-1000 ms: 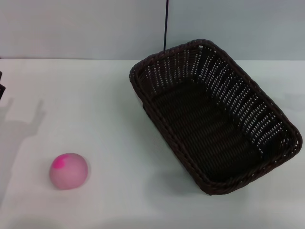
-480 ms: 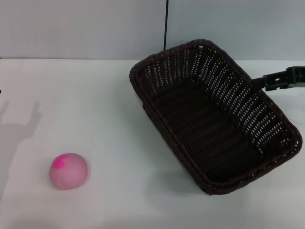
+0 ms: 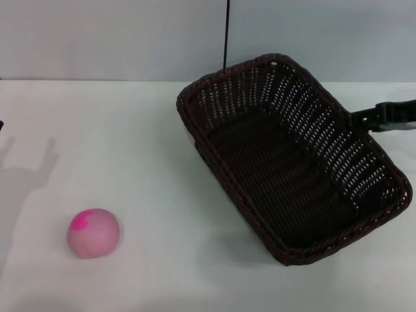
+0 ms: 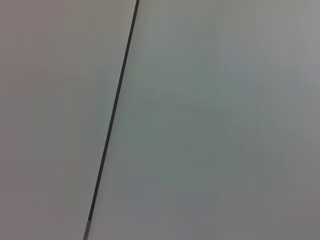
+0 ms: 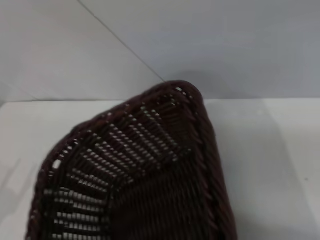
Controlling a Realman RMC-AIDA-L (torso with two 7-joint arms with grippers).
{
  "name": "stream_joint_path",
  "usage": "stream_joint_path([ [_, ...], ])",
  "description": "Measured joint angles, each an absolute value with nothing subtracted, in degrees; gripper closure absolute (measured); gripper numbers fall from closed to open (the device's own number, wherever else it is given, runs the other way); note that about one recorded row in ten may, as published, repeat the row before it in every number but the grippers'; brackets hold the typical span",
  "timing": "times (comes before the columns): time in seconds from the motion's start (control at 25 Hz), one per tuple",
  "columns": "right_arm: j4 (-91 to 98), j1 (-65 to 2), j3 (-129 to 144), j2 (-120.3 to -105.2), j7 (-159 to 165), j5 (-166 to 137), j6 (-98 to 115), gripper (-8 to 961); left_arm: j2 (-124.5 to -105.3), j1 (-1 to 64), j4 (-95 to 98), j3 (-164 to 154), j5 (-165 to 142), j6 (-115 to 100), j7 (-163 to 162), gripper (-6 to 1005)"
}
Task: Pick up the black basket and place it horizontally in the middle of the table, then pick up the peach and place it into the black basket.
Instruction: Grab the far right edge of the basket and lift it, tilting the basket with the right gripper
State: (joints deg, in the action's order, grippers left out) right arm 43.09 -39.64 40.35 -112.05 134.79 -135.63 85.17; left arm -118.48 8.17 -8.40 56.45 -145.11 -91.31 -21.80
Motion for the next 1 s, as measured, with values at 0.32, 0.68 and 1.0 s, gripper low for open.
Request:
stream_joint_path([
  [0.32, 42.53, -39.75, 41.05, -112.49, 134.6, -136.89, 82.72, 466, -118.48, 8.24, -8.55, 56.49, -145.1, -91.13, -21.8, 207],
  [0.68, 42.56, -40.22, 42.43, -112.56, 133.62, -136.94, 81.81, 483, -118.55, 8.03, -8.83, 56.43, -145.1, -91.04, -21.8, 210],
  [1.0, 48.76, -38.62, 45.71, -113.18, 132.2, -137.31, 83.58, 693, -118.57, 7.43, -8.84, 56.43, -145.1, -91.32, -22.13, 213],
])
